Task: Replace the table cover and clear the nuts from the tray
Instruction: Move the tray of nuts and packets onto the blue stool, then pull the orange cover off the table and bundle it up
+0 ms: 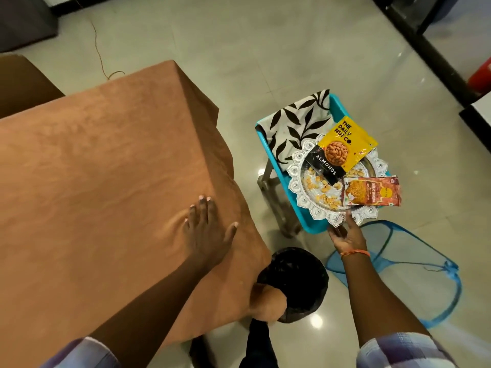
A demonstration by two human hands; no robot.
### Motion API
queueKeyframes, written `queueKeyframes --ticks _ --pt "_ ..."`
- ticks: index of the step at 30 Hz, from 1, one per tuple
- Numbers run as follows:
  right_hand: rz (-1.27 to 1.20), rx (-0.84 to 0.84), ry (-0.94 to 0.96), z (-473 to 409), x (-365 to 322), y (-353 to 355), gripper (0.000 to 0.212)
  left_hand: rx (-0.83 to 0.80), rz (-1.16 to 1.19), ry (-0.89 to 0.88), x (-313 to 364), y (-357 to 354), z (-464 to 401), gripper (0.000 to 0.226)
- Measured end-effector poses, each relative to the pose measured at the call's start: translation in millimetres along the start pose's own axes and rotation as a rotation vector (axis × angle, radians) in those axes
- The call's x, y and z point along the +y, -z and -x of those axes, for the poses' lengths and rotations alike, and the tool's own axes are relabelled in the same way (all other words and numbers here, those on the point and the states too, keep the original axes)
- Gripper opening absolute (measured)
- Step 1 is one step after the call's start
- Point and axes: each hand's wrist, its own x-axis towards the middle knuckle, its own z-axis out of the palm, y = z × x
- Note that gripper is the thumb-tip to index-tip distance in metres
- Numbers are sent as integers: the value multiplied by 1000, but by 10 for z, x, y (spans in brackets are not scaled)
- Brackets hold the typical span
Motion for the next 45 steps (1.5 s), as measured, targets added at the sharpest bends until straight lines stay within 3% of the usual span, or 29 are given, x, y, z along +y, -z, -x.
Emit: queueKeyframes --ticks 3,6,8,11,14,17,21,24,25,27,29,30,33,36,39,43,45 --pt "104 -2 -39 183 105 5 18 -18 -13 -44 -163 -66 94 99" --pt "432 -60 20 422 438 77 7 -30 2 -57 -346 -132 279 96" --pt "776 -228 20 605 739 131 38 -35 3 -50 -465 -158 416 95" --pt "1246 -610 -139 956 1208 126 86 -35 2 -56 -686 -198 613 93" --pt "1445 -850 -212 1329 1538 67 103 -50 -3 -62 -902 -232 784 90" --pt "1423 -819 -212 1509 1727 165 93 -71 17 -72 -1111 -229 964 83" --pt "1143 -640 -286 1701 1690 385 57 -120 -4 -149 -1352 -188 1130 79" --pt "1114 -617 -244 1972 1619 500 53 -153 -4 -184 -1556 -143 1235 78" --pt "1234 -612 -159 2046 1643 529 52 -156 -6 -197 -1628 -129 1296 77" --pt "1539 -559 85 2162 1695 527 30 -153 -16 -220 -1735 -104 1389 76" --pt "1710 -382 341 2222 1748 523 11 -171 -26 -241 -1841 -97 1476 74" --pt "1732 -268 439 2257 1772 513 16 -182 -29 -245 -1894 -94 1525 73" --pt "1741 -8 682 2541 1875 362 26 -190 -11 -227 -2054 -73 1639 67" --pt "1356 137 841 3036 2229 0 12 -166 67 -214 -2191 -53 1711 52" --pt "1249 -16 942 3348 2815 -444 10 -109 314 -182 -2278 -2 1729 66" --pt "1414 -446 943 3471 3584 -760 12 -245 1157 284 -2407 266 1706 63" --pt "1487 -590 865 3542 3797 -805 11 -333 1236 368 -2540 348 1650 61"
